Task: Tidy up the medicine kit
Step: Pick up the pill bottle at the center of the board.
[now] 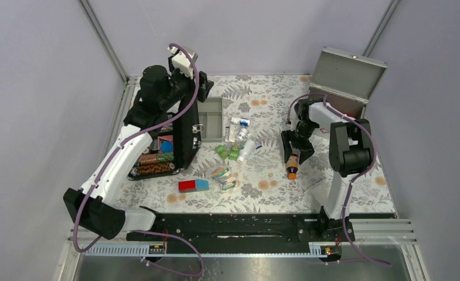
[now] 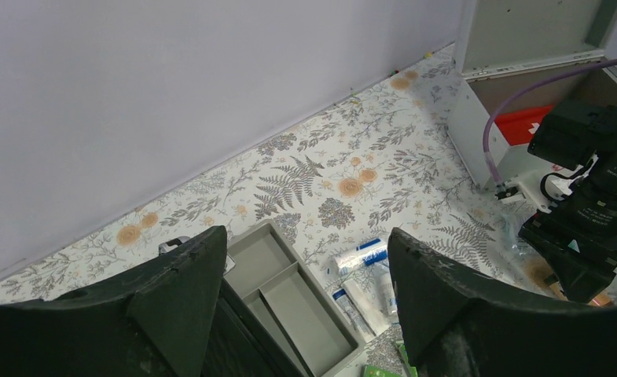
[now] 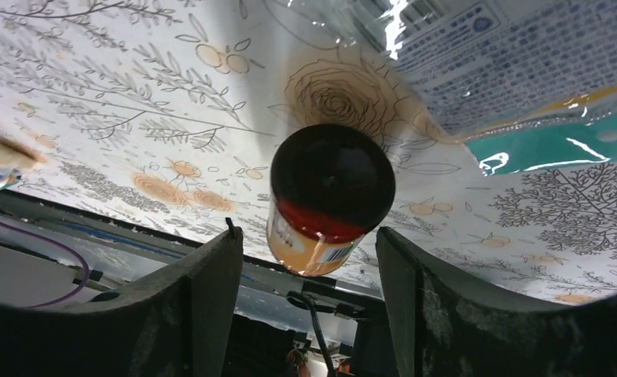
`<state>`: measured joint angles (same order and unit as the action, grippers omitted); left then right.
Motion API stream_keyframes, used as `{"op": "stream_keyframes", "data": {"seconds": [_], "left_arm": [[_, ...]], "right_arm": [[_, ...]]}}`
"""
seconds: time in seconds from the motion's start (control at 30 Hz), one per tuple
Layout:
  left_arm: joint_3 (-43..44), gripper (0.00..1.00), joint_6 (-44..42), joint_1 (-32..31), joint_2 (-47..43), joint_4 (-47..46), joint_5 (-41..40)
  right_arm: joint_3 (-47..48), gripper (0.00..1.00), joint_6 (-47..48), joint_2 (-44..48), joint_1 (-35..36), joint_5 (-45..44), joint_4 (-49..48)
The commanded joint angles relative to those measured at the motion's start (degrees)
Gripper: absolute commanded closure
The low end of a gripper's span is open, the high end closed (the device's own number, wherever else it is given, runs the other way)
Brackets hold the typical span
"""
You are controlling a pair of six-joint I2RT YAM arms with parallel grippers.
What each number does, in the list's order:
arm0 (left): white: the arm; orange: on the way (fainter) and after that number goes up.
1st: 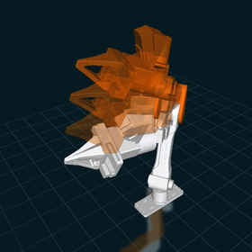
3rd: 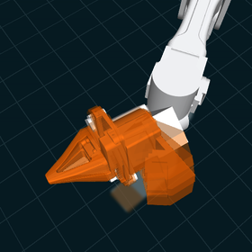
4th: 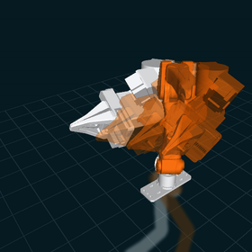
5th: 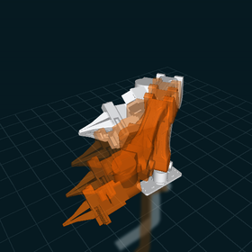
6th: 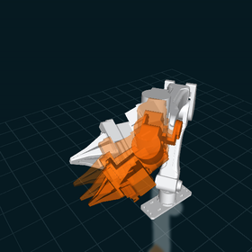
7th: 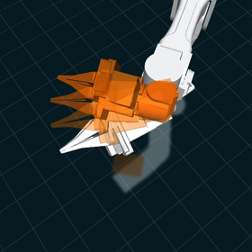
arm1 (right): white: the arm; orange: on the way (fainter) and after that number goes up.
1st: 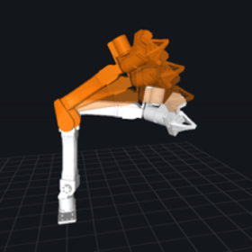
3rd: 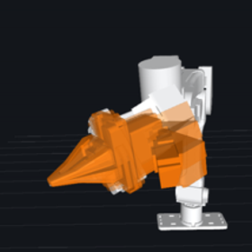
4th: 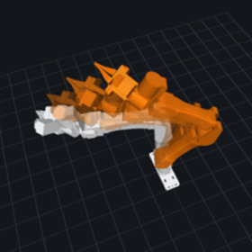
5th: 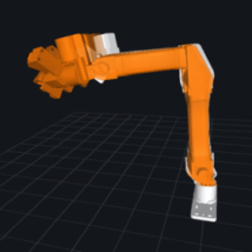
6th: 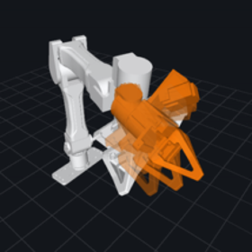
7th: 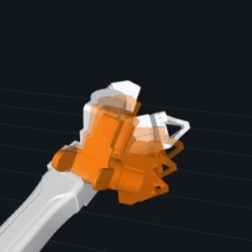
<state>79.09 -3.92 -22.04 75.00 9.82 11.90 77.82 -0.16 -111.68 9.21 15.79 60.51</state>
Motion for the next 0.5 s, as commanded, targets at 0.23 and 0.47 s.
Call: {"op": "stream_keyframes", "data": {"seconds": [0.23, 0.47], "left_arm": [[0.6, 0.25, -0.1, 0.1, 0.3, -2.8, 0.2], [0.2, 0.25, 0.1, 0.0, 0.6, -3.5, 0.5]], "right_arm": [[2.6, 0.38, 3.5, -3.0, 0.6, -4.4, -0.5], [4.3, 0.42, 4.2, -3.0, 1.5, -3.6, -0.4]]}}
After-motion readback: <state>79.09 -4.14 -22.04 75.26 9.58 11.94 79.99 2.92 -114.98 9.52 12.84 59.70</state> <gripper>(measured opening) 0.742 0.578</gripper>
